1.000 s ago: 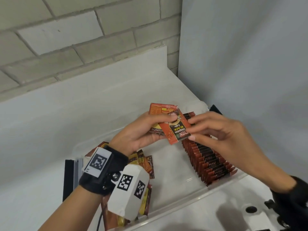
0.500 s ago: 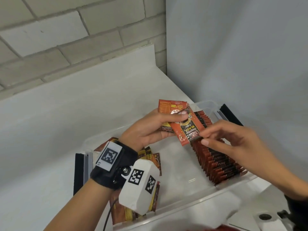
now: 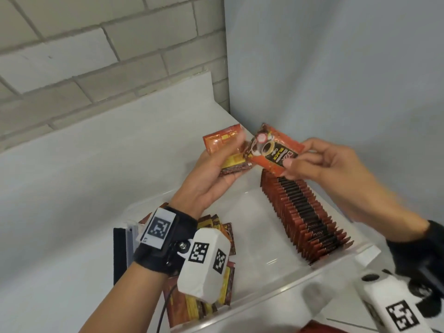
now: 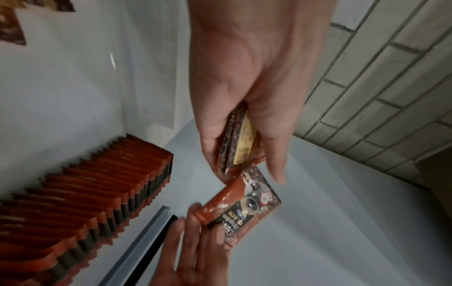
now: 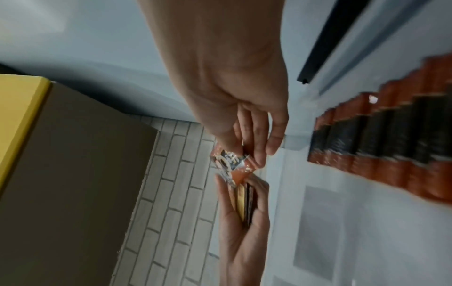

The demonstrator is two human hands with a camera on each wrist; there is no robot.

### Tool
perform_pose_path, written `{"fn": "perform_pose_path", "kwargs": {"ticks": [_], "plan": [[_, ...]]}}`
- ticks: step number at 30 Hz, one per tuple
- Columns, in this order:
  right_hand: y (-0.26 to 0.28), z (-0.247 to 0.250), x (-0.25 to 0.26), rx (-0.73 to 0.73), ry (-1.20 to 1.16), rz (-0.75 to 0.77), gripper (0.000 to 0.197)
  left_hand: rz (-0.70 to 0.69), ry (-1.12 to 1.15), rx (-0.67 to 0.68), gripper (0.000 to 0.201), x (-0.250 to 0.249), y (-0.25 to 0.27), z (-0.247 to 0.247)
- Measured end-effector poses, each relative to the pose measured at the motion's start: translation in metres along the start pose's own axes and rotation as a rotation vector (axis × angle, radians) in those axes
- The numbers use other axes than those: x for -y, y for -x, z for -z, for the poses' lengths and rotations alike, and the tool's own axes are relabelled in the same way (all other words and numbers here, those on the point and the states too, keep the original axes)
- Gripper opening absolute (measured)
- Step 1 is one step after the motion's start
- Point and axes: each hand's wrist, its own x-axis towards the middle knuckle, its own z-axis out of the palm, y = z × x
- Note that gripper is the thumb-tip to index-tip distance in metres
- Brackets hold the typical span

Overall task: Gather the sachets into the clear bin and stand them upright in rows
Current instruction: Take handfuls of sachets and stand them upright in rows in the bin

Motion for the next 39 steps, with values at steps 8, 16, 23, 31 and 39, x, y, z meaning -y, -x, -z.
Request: {"fn": "perform_pose_path", "kwargs": {"ticks": [8,16,23,31,39], "plan": [[-0.03,-0.013,0.022,0.328,0.95,0.291,0.016,0.045,0.171,-0.214,0.015,-0.011,-0.005,0.02],[-0.057,-0.052,0.007,0.512,1.334,0.265,0.022,0.131,-0.089,-0.224,0.027,-0.015,-0.002,0.026],[-0.062,-0.063,0.007,0.594,1.402,0.166,0.022,0.182,-0.115,-0.197,0.037,-0.02,0.001,0.025],[-0.064,-0.061,0.004,0.619,1.376,0.157,0.022,0.212,-0.133,-0.151,0.034,-0.02,0.002,0.022],[-0.062,-0.058,0.005,0.62,1.343,0.163,0.021,0.208,-0.129,-0.146,0.032,-0.019,0.002,0.023]]}}
